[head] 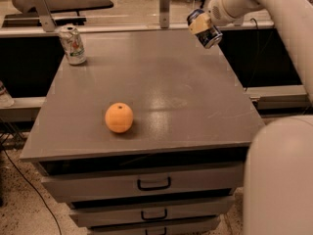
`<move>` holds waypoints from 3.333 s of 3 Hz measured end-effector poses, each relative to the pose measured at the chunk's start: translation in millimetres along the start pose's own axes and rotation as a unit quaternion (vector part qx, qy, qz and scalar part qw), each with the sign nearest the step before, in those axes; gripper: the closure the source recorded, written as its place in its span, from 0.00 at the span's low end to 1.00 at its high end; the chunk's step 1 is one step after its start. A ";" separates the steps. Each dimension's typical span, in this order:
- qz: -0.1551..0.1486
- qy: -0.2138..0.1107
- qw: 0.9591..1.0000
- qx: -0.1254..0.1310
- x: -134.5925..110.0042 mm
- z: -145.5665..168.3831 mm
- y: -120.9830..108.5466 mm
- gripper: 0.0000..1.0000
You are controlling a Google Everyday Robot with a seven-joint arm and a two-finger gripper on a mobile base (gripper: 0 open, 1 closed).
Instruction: Place pepsi can upright
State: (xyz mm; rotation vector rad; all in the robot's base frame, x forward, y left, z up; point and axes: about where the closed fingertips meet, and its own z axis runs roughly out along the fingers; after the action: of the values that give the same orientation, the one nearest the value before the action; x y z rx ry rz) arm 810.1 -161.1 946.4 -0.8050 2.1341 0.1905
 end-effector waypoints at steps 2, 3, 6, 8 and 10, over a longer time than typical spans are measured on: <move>0.042 -0.240 0.966 -0.084 -36.0 -4.9 33.3 1.00; 0.040 -0.268 0.956 -0.110 -59.8 -6.4 58.8 1.00; 0.062 -0.313 0.936 -0.152 -62.1 -16.9 98.7 1.00; 0.065 -0.349 0.918 -0.179 -57.6 -20.9 129.2 1.00; 0.031 -0.350 0.918 -0.183 -20.5 -23.7 134.2 1.00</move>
Offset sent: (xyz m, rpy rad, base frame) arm -0.0221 0.0804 0.0471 0.6828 -0.3933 0.2309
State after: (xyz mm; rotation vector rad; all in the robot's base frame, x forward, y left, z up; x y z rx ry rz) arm 722.5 -55.5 958.8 -0.7290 1.4523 0.8066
